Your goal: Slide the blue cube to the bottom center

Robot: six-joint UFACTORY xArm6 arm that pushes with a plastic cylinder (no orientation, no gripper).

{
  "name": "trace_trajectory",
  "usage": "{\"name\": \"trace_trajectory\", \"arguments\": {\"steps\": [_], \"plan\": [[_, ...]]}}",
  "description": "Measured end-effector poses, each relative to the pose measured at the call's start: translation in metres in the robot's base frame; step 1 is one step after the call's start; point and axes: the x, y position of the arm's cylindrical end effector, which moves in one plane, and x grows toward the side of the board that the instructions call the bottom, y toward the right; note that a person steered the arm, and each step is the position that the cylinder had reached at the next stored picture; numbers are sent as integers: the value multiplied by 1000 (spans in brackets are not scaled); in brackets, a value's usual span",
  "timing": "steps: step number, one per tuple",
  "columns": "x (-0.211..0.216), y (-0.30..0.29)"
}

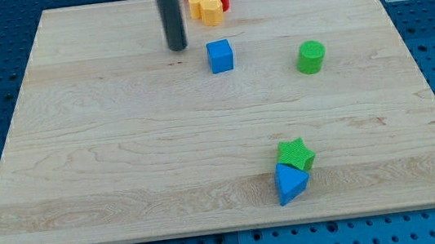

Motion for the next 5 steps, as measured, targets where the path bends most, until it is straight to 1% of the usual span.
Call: {"name": "trace_trajectory", "arguments": {"steps": [1,2,3,5], "plan": [[5,23],[22,24],[33,37],[35,64]]}}
